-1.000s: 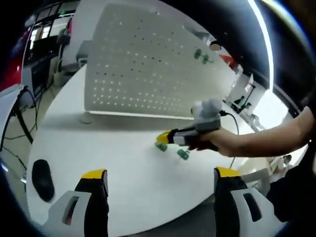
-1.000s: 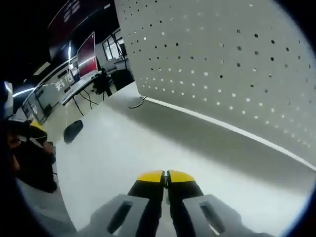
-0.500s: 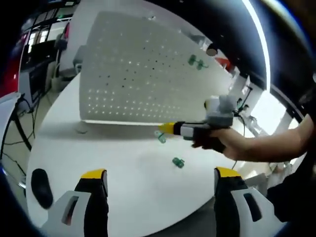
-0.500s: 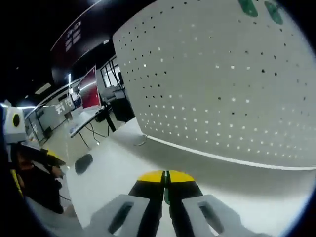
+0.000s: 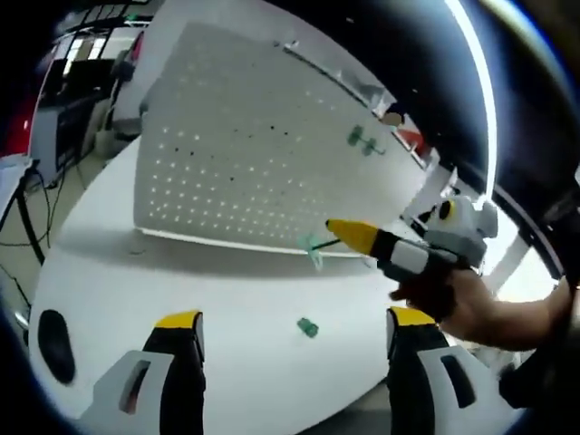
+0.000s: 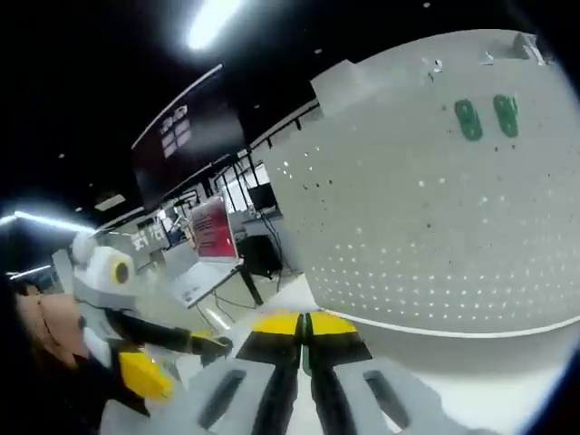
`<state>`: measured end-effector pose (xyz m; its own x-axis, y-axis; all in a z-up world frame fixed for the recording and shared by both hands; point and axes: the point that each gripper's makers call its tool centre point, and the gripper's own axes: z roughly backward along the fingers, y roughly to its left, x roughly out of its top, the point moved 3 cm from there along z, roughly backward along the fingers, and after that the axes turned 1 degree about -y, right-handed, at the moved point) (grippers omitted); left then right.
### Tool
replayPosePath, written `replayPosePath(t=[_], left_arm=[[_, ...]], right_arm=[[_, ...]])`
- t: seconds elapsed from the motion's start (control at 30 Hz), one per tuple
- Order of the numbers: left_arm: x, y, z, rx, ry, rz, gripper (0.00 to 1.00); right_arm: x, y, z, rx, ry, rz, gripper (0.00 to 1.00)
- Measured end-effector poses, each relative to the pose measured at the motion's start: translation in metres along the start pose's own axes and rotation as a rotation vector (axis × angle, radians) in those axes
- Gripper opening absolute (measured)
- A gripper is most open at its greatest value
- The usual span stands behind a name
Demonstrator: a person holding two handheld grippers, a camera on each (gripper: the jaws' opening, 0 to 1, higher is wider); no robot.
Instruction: Insert the hook assembly into the mounting plate slot until the hook locks in place.
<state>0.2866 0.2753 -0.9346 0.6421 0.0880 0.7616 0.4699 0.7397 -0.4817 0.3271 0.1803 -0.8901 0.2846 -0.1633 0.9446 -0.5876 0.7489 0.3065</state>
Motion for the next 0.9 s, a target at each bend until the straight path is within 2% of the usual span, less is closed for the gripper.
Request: replayPosePath(t=[0.07, 0.17, 0.3, 0.4, 0.53, 0.67, 0.77, 0.9], left_arm=[[0.004, -0.003, -0.002, -0.015, -0.013, -0.006, 0.79], [0.01, -0.009, -0.004, -0.041, -0.033, 0.012, 0.75], [0.014, -0.018, -0.006, -0.066, -0.041, 0.006, 0.67], [0.019, -0.026, -0.007, -0.111, -0.054, 0.036, 0.63], [0.029, -0.039, -0.004, -0.169, -0.1, 0.071, 0.5], [0.032, -0.044, -0.002, -0.196, -0.105, 0.073, 0.38], [0.032, -0.049, -0.001, -0.239, -0.109, 0.111, 0.28], [0.032, -0.052, 0.001, -0.259, -0.103, 0.132, 0.19]], right_arm=[[0.009, 0.013, 0.008, 0.027, -0.027, 0.02, 0.0], [0.018, 0.03, 0.018, 0.058, -0.067, -0.004, 0.0], [0.023, 0.039, 0.023, 0.068, -0.097, -0.023, 0.0], [0.024, 0.045, 0.025, 0.074, -0.115, -0.012, 0.0], [0.028, 0.054, 0.029, 0.096, -0.145, -0.024, 0.0], [0.03, 0.061, 0.03, 0.114, -0.155, -0.035, 0.0], [0.032, 0.068, 0.031, 0.123, -0.161, -0.025, 0.0], [0.034, 0.074, 0.031, 0.135, -0.167, -0.021, 0.0]])
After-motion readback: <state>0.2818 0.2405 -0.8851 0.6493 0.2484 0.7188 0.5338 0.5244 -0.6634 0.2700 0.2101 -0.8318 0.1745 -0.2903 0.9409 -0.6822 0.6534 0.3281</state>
